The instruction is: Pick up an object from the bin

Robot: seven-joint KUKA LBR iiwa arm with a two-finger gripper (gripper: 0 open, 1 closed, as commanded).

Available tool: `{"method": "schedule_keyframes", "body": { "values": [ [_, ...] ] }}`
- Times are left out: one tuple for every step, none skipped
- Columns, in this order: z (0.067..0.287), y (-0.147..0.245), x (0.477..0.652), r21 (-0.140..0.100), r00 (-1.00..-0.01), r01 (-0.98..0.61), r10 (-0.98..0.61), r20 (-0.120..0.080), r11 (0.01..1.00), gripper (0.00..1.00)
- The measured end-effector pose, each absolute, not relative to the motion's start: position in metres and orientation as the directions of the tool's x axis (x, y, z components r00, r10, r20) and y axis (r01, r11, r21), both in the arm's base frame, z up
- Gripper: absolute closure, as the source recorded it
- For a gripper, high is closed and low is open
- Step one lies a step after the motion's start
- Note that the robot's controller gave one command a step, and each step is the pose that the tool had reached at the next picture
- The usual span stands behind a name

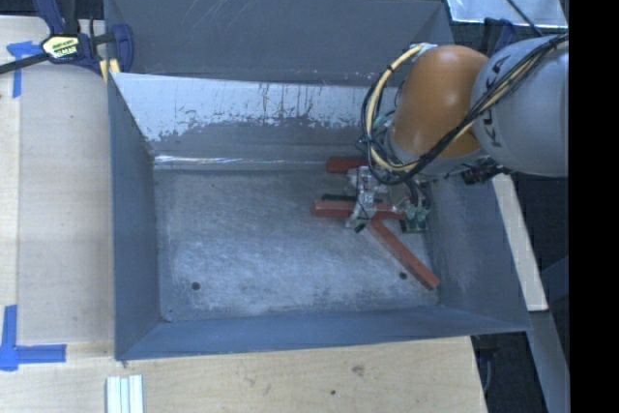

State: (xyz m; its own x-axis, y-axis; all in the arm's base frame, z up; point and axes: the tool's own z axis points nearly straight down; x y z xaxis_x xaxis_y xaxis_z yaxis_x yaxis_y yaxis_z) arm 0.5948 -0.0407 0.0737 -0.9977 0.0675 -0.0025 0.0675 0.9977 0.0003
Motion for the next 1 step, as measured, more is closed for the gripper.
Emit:
{"method": "schedule_keyframes", "body": {
  "values": [
    [0.2486, -0.0503, 0.5844, 0.000, -0.990, 0.141, 0.141, -0.012, 0.990, 1.00]
  ]
}}
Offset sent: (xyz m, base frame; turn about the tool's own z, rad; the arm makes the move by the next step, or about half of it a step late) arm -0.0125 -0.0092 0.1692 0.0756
